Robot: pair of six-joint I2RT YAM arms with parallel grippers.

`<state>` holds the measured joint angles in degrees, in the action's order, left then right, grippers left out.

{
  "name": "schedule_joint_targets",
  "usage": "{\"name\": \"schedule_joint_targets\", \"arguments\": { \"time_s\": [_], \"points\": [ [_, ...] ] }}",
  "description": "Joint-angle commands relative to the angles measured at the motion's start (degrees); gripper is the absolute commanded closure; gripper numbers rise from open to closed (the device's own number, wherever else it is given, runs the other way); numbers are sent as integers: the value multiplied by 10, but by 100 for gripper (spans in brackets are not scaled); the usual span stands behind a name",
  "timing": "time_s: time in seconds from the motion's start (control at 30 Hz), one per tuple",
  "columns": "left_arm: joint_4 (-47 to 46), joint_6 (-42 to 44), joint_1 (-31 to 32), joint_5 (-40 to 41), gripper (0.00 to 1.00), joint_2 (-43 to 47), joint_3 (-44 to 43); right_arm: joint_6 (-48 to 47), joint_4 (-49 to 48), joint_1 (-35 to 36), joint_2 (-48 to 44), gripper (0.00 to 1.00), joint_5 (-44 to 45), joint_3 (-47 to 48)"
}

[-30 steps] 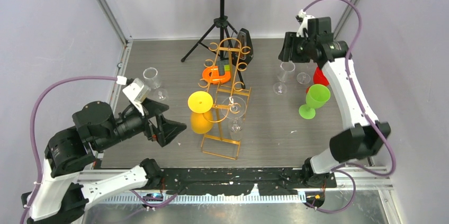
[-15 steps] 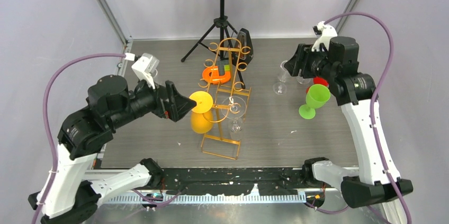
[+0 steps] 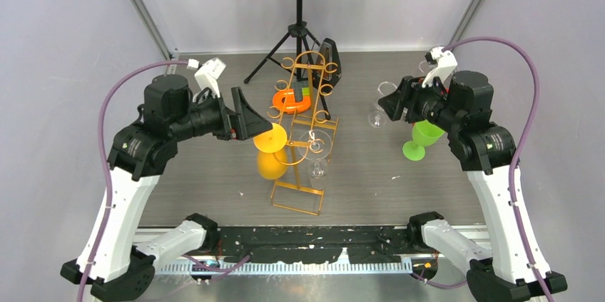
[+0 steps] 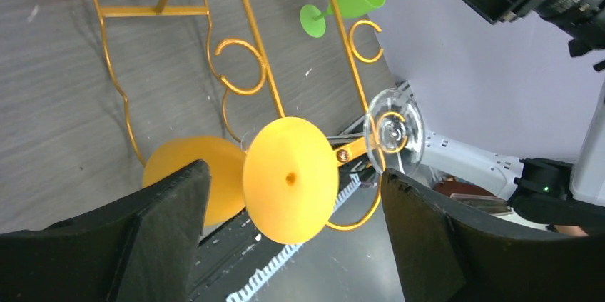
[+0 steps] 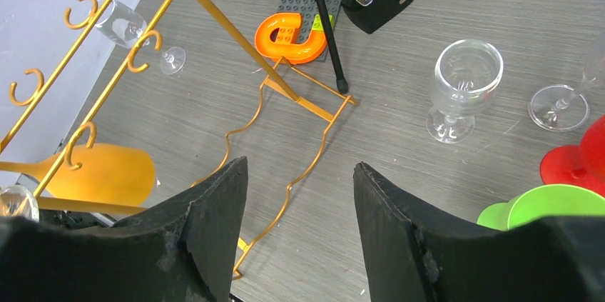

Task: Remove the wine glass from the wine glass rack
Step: Pick up the wine glass from the wine rack.

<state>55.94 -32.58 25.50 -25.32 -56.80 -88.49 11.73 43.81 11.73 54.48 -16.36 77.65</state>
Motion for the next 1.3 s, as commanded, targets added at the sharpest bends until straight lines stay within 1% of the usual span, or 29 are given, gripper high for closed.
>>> {"name": "schedule_joint_targets", "arguments": {
  "time_s": [0.0,0.13,0.2,0.4,0.73,1.27],
  "points": [
    [-35,-22,-35,-90,15,-4,31,-8,-24,10,-26,37,13,-8],
    [-42,-23,-49,-97,16,3,59,-12,-26,16,-31,37,20,-14],
    [-58,-28,-50,-119,17,6,71,-12,-28,18,-32,37,20,-16],
    [-69,-32,-54,-147,24,16,89,-12,-29,19,-32,37,19,-15],
    [-47,-22,-56,-153,35,23,70,-10,-31,19,-33,37,12,-28],
    [-34,-26,-57,-164,43,22,28,-7,-33,19,-29,37,1,-42]
  ]
}}
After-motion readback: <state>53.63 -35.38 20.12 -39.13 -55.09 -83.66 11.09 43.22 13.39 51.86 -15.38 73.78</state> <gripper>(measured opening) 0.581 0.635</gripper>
